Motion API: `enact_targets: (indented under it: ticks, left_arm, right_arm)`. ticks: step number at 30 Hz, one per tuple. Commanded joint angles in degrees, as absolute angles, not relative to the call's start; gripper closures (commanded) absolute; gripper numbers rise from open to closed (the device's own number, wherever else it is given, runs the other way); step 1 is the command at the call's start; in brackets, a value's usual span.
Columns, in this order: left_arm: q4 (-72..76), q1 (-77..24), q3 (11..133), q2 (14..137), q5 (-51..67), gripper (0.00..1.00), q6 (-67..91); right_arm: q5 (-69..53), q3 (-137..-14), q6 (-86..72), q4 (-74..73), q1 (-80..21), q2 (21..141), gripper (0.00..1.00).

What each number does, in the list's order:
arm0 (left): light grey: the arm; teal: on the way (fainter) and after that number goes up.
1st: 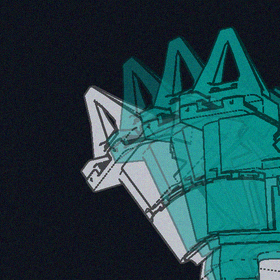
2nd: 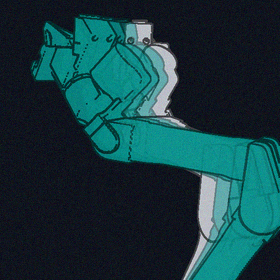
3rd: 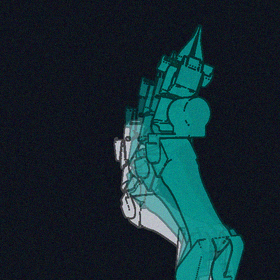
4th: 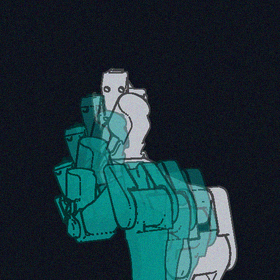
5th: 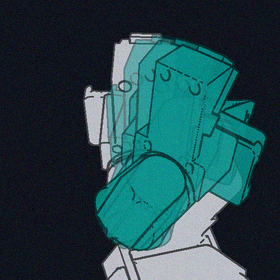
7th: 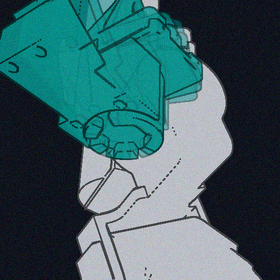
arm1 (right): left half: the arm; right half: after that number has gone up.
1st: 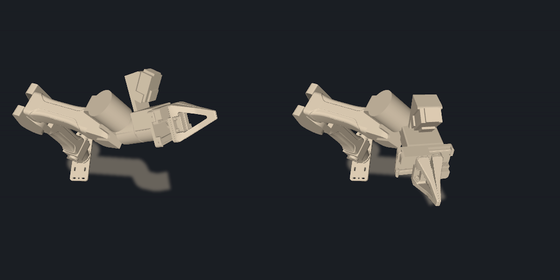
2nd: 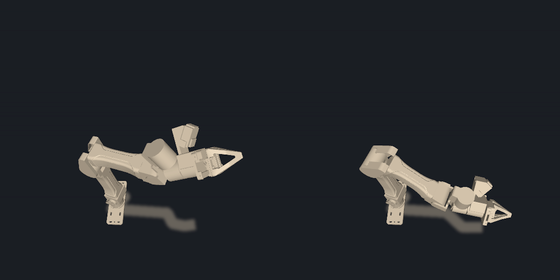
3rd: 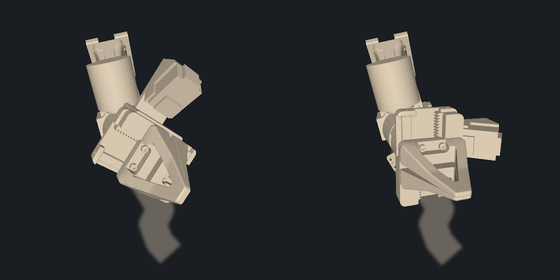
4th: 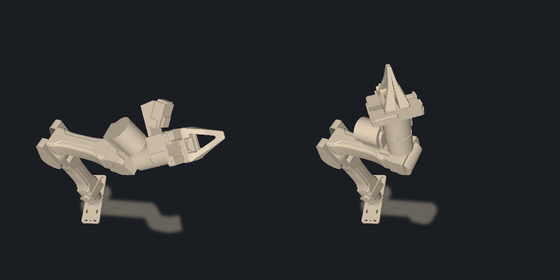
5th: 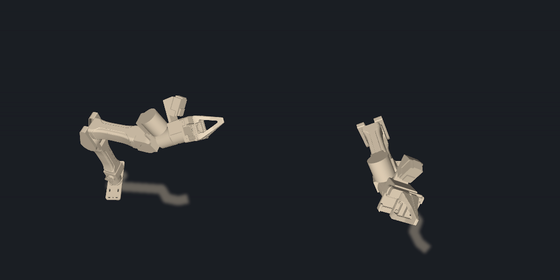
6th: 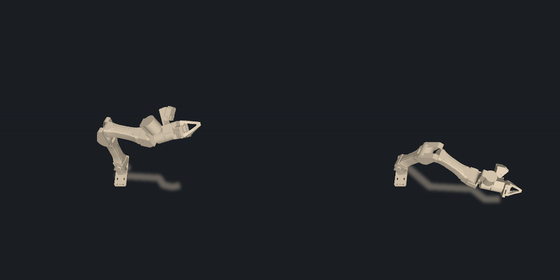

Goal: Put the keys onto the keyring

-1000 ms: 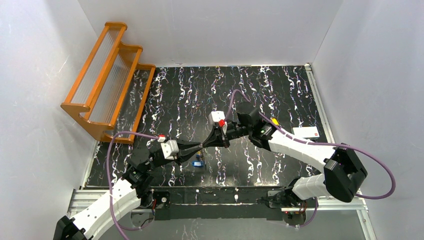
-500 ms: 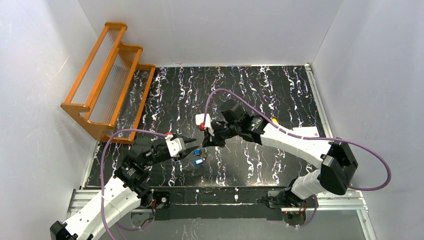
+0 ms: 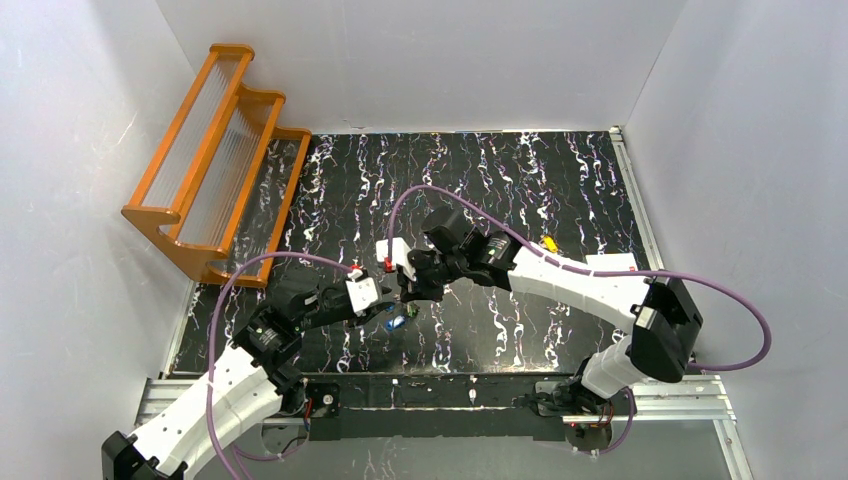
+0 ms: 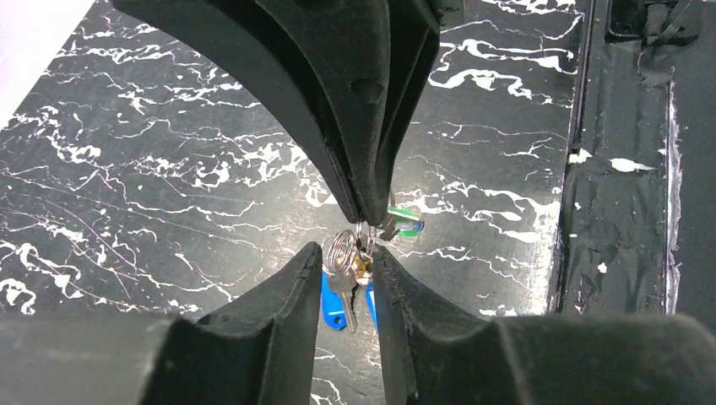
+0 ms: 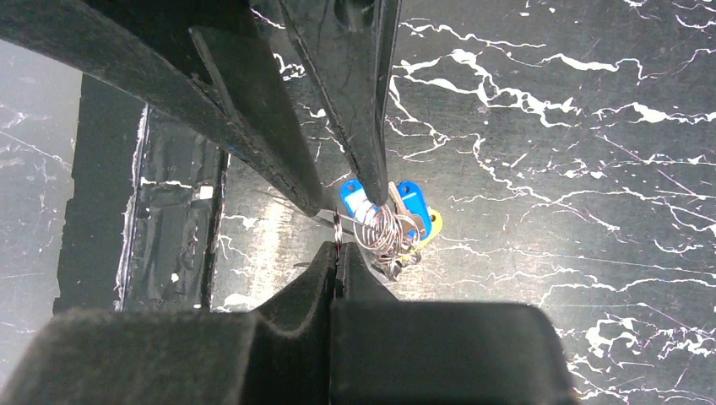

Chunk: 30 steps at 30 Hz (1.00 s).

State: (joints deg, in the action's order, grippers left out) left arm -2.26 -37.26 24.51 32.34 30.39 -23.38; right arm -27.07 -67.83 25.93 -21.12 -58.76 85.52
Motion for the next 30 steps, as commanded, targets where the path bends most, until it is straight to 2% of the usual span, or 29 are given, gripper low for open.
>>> enact_targets:
  ticks: [1,5,10,19,30]
  left_arm:
    - [-3.52,-37.44,26.37,33.60,31.92,0.76,-24.49]
    - [-2.86,-37.44,26.59,35.05,33.28,0.84,-24.65]
    - [-0.37,-37.43,25.92,35.58,34.48,0.86,-23.38]
    - [4.41,-37.44,23.85,33.84,34.65,0.80,-20.79]
    - [0.83,-37.44,24.55,33.23,33.01,0.73,-22.61]
  right_arm:
    - [-26.87,-70.97,26.11,-21.66,-59.28,86.04,0.99]
    - [-26.91,-71.08,25.93,-21.45,-59.49,86.26,0.99]
    - [-27.09,-71.19,25.76,-21.30,-59.60,86.65,0.99]
    - [-26.94,-71.19,25.49,-20.92,-59.76,86.67,0.99]
    - [-26.21,-71.15,25.27,-20.83,-59.76,86.66,0.99]
